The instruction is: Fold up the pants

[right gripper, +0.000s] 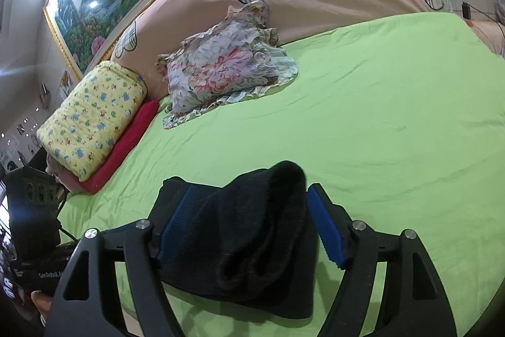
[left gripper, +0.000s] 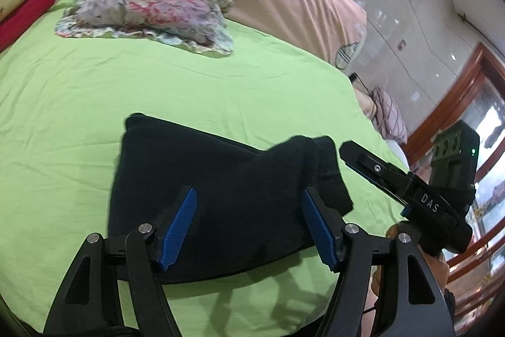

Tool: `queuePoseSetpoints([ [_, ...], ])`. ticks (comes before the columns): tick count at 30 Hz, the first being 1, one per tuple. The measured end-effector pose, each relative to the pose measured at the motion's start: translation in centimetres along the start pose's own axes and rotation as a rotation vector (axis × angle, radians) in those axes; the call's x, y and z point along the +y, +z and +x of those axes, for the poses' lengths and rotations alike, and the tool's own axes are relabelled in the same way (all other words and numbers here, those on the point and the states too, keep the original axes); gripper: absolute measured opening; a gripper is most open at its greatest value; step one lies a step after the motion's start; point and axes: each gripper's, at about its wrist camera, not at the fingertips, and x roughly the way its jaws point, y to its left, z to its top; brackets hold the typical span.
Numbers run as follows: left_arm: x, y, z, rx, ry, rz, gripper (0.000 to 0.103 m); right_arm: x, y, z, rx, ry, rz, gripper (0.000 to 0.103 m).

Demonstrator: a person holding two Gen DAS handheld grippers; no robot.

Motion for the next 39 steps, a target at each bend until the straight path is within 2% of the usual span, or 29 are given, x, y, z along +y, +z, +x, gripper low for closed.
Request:
queuePoseSetpoints([
  [3,1.4,0.1,-0.6,-0.011,0.006,-0.035,0.071,0.4,-0.1,0.4,0.013,-0.045,0.006,0.082],
  [11,5.4,0.2,-1.0,-0.014,0.042,-0.122,0.073,-0.2,-1.1,1.3,0.049,-0.114,0.060,0.082],
  [18,7.2,-0.3,-0.2,0.009,0.051,-0.160,0.073,-0.9,-2.8,1.9,0.096,-0.189,0.072,0.082],
  [30,8.3,-0.6,1.4,0.044,0.060,-0.187,0.074,-2.7,-4.9,0.9,0.108,-0.186,0.114,0.083],
  [39,8.8,-0.7,3.2,0.083,0.090,-0.195,0.075,-4.5,-6.0,1.1,0.112,-0.118,0.182,0.083],
])
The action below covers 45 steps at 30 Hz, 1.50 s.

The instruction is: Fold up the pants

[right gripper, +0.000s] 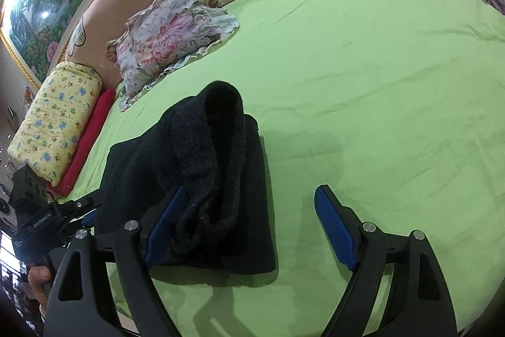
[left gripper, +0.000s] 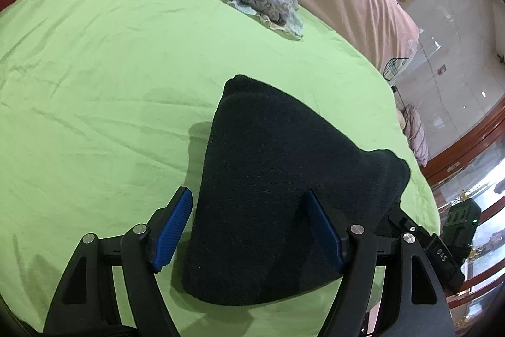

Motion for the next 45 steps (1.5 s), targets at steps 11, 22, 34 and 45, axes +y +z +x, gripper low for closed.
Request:
queuePoseSetpoints([
  [11,0.5,0.1,2.3,0.041,0.029,-0.008,0.075,-0.8,-0.2,1.0,0.019,0.132,0.053,0.072],
  [22,-0.3,0.6,4.0,0.055,0.038,0.028,0.068,-0.8,-0.2,1.8,0.027,0.200,0.047,0.065],
  [34,-0.4,1.0,4.4,0.053,0.020,0.019,0.058,-0.6,-0.1,2.2,0.040,0.226,0.037,0.060],
  [45,-1.5,0.7,2.4,0.028,0.024,0.052,0.037,0.5,0.0,1.6,0.034,0.205,0.018,0.050],
])
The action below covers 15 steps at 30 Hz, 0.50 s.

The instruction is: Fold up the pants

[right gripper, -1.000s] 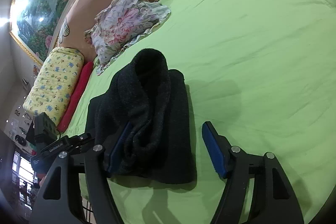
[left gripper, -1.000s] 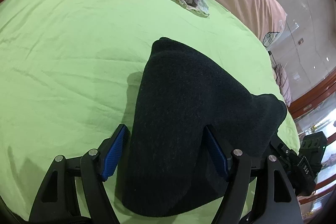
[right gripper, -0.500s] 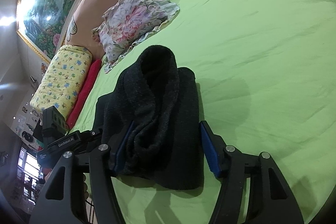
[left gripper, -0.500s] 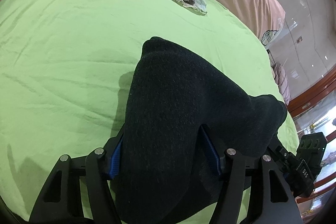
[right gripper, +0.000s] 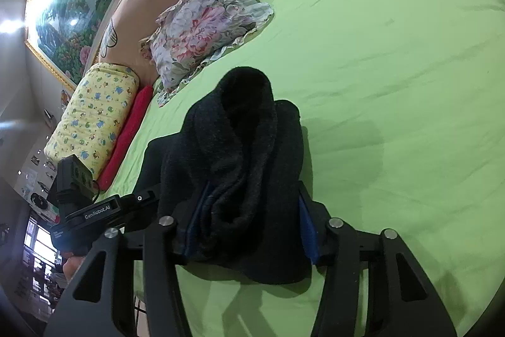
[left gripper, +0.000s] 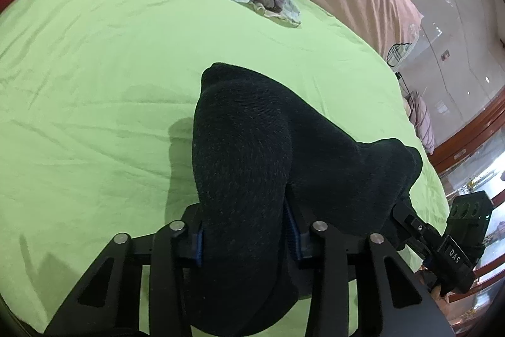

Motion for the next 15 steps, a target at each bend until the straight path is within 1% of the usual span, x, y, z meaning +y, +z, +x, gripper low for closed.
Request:
queuePoseSetpoints([
  [5,-0.6,-0.3,-1.6,-0.024,-0.003,0.015,0.032,1.0,0.1,-0.5,-0.010,0.002,-0.012,0.049],
  [9,-0.9,-0.6,-3.4,-0.057,0.019,0.038,0.031,1.7,0.1,-0.8,-0.006,0.035,0.002,0.047],
  [15,-0.3,-0.6,-5.8,-0.098,0.046,0.041,0.031,3.7,-0.1,-0.3,0.012,0.066,-0.032,0.047],
])
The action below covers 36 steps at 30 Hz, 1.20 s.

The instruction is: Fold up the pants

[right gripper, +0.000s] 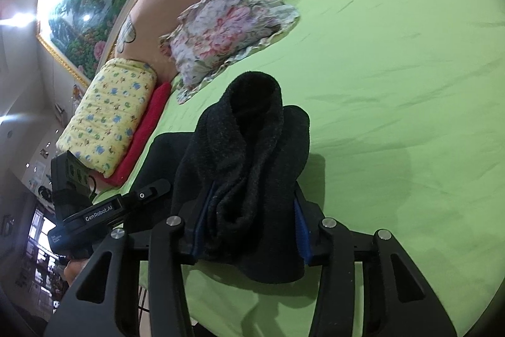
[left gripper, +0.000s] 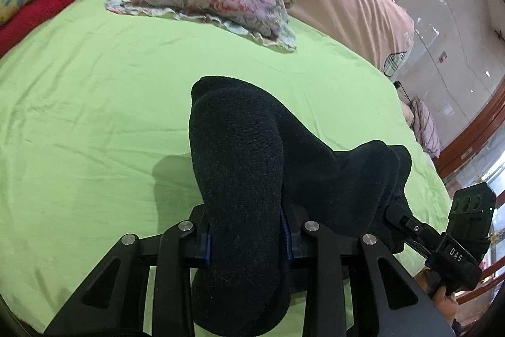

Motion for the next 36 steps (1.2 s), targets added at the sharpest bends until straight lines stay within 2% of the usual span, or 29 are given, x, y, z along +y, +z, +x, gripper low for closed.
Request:
queuePoseSetpoints([
  [18,3.8,1.2,-4.3,-0.091,0.069,-0.056,0.031,4.4,1.4,3.2,0.036,0.065,-0.084,0.046],
  [36,5.6,5.5,-3.3,-0.144,0.122,-0.075,0.031,6.7,5.5,7.8,0.038,0.064,-0.140,0.046],
])
